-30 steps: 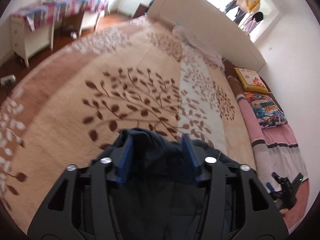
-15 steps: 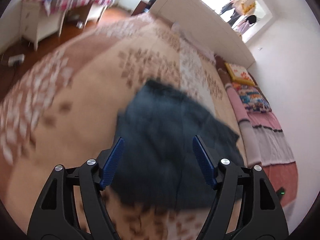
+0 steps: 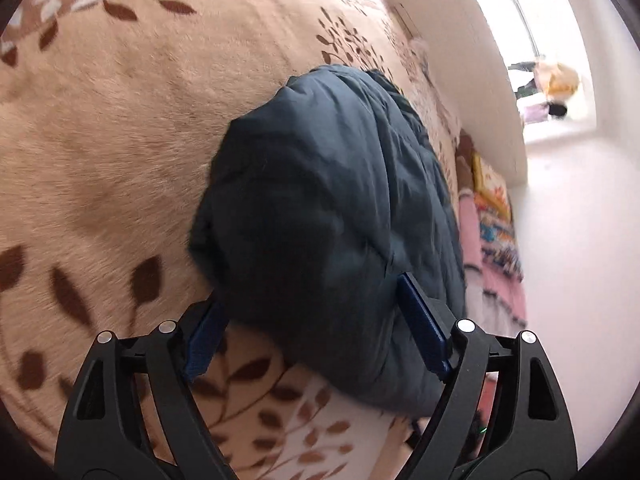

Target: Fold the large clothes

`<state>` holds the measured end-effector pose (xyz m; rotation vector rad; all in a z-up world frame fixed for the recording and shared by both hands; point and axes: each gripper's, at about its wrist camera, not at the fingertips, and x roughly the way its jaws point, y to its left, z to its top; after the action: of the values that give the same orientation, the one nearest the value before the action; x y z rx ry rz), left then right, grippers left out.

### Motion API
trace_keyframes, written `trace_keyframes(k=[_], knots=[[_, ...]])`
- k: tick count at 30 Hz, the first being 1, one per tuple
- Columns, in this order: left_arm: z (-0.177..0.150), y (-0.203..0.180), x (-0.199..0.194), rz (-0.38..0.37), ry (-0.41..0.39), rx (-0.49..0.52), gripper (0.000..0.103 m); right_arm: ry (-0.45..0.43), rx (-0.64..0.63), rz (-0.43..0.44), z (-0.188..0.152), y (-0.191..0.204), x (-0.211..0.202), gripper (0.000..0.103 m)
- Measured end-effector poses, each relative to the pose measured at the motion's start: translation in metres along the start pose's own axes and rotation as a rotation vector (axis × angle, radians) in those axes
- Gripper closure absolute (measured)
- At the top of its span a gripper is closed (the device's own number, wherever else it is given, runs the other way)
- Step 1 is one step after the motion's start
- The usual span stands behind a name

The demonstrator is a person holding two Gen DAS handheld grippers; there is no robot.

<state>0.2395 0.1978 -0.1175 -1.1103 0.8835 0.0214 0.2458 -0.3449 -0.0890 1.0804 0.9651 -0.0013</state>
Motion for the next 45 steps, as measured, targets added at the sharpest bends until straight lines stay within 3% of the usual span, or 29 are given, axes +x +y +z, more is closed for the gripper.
trace_keyframes(k=[3, 4, 5, 6, 8, 11, 17, 29, 31, 38, 45], knots=[[0.007, 0.003, 0.009, -0.045, -0.042, -0.088, 0.022, -0.038, -0.004, -0.013, 0.009, 0.006, 0.009, 0.019], [0.009, 0.004, 0.009, -0.061, -0.057, -0.107, 0.032, -0.050, -0.003, -0.023, 0.012, 0.008, 0.013, 0.026], [0.009, 0.005, 0.009, -0.063, -0.067, -0.123, 0.046, -0.050, -0.001, -0.025, 0.013, 0.008, 0.016, 0.039], [0.009, 0.005, 0.009, -0.065, -0.066, -0.124, 0.052, -0.042, 0.004, -0.026, 0.016, 0.009, 0.018, 0.049], [0.005, 0.000, 0.004, -0.063, -0.075, -0.087, 0.075, -0.030, 0.005, -0.002, 0.018, 0.010, 0.019, 0.061], [-0.004, -0.016, -0.013, -0.042, -0.090, 0.002, 0.084, -0.034, -0.061, 0.017, 0.016, 0.016, 0.007, 0.075], [-0.029, -0.006, -0.066, -0.040, -0.053, 0.057, 0.085, -0.015, -0.105, 0.019, -0.006, 0.014, -0.031, 0.078], [-0.129, 0.068, -0.175, 0.065, -0.003, 0.206, 0.084, 0.045, -0.277, -0.106, -0.118, -0.035, -0.129, 0.078], [-0.137, 0.074, -0.180, 0.071, -0.005, 0.213, 0.084, 0.037, -0.313, -0.120, -0.135, -0.042, -0.140, 0.078], [-0.148, 0.084, -0.181, 0.109, -0.022, 0.209, 0.082, 0.010, -0.387, -0.147, -0.143, -0.050, -0.137, 0.077], [-0.158, 0.083, -0.176, 0.212, -0.042, 0.205, 0.076, 0.025, -0.375, -0.139, -0.145, -0.063, -0.134, 0.074]])
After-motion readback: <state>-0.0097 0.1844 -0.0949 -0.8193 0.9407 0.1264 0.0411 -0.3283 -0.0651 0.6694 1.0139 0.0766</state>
